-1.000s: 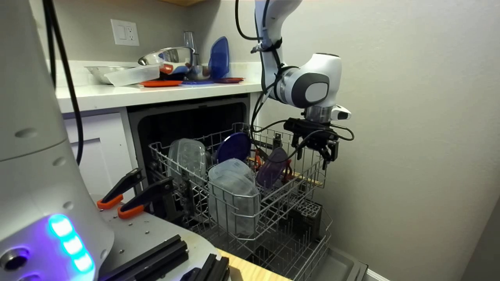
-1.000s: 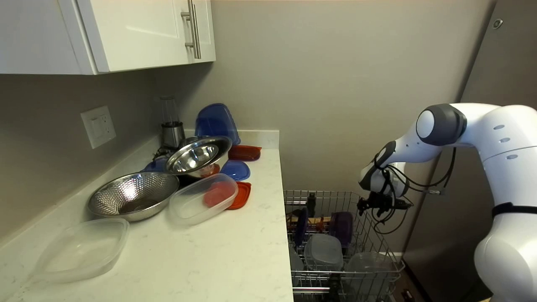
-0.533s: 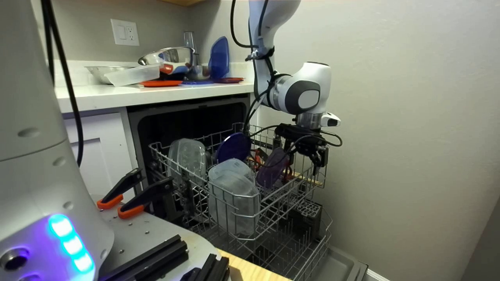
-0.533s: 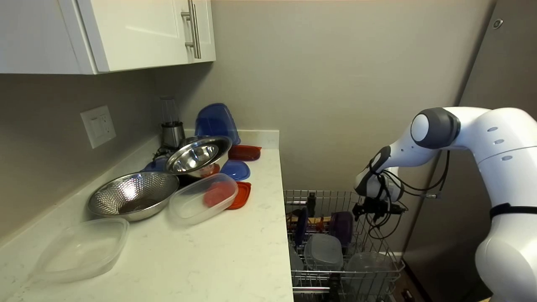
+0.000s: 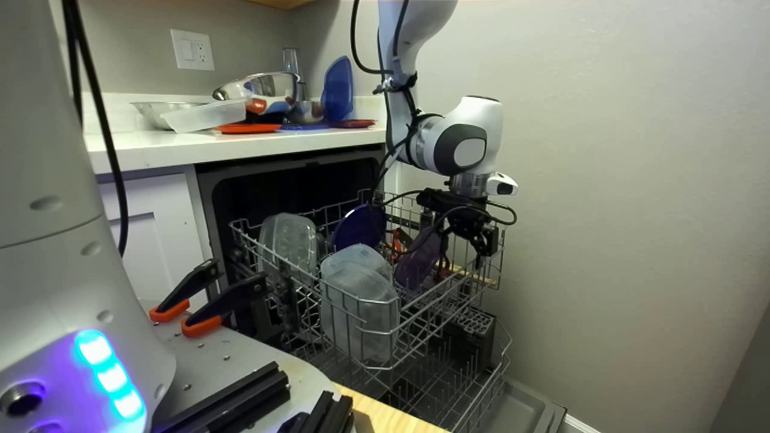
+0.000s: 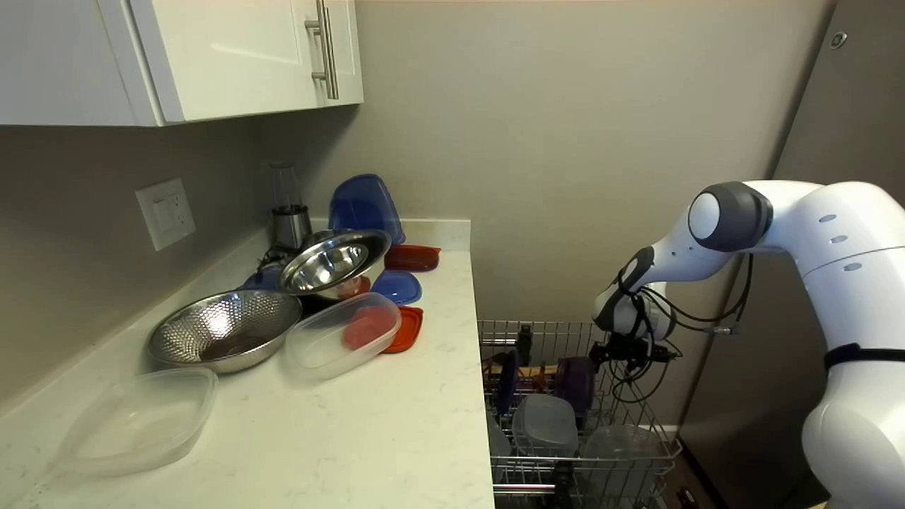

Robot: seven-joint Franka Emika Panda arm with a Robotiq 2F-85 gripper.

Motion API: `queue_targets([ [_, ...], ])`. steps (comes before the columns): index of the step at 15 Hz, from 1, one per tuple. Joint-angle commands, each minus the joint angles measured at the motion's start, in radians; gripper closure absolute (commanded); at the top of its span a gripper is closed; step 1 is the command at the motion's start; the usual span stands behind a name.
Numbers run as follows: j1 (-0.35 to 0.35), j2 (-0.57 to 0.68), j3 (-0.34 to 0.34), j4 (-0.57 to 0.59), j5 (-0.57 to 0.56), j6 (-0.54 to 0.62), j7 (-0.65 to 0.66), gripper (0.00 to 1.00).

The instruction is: Push in the rack of the dishwasher

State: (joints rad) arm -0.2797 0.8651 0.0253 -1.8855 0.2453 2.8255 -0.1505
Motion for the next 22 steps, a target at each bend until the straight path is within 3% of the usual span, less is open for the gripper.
queue_targets([
  [1,0.028,-0.022,0.006,-0.011,-0.008,-0.011,0.072,0.0],
  [13,0.185,-0.034,0.023,0.023,-0.006,-0.022,0.223,0.0],
  [22,0.304,-0.009,0.036,0.127,-0.024,-0.107,0.256,0.0],
])
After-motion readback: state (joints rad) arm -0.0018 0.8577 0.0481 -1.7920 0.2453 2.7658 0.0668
